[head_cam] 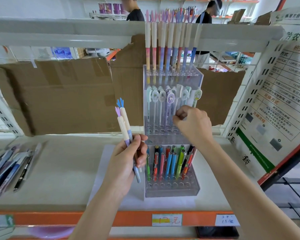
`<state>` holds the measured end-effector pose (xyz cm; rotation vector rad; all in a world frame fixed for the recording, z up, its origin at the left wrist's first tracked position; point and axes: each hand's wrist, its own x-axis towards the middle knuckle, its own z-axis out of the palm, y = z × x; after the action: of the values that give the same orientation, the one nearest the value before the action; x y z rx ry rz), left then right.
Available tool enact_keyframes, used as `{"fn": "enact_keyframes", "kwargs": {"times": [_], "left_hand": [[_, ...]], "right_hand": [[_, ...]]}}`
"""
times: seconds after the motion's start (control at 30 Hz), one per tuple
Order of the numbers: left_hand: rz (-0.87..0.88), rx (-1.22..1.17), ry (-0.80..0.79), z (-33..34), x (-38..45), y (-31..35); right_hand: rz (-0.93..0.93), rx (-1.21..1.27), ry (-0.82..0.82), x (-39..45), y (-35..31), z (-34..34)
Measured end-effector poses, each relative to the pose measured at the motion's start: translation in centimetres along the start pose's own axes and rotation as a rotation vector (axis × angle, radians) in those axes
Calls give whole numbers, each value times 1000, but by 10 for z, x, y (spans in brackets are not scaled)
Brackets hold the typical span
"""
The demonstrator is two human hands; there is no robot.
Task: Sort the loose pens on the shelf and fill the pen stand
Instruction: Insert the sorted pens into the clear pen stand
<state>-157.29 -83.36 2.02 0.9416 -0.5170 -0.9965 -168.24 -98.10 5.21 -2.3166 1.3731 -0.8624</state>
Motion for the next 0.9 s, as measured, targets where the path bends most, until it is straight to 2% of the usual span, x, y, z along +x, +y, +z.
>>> {"fn": "enact_keyframes", "kwargs": {"times": [0.9], "left_hand": [[-2, 4, 1, 0, -2, -3]], "right_hand": [[-19, -5, 46, 0, 7, 2]]}}
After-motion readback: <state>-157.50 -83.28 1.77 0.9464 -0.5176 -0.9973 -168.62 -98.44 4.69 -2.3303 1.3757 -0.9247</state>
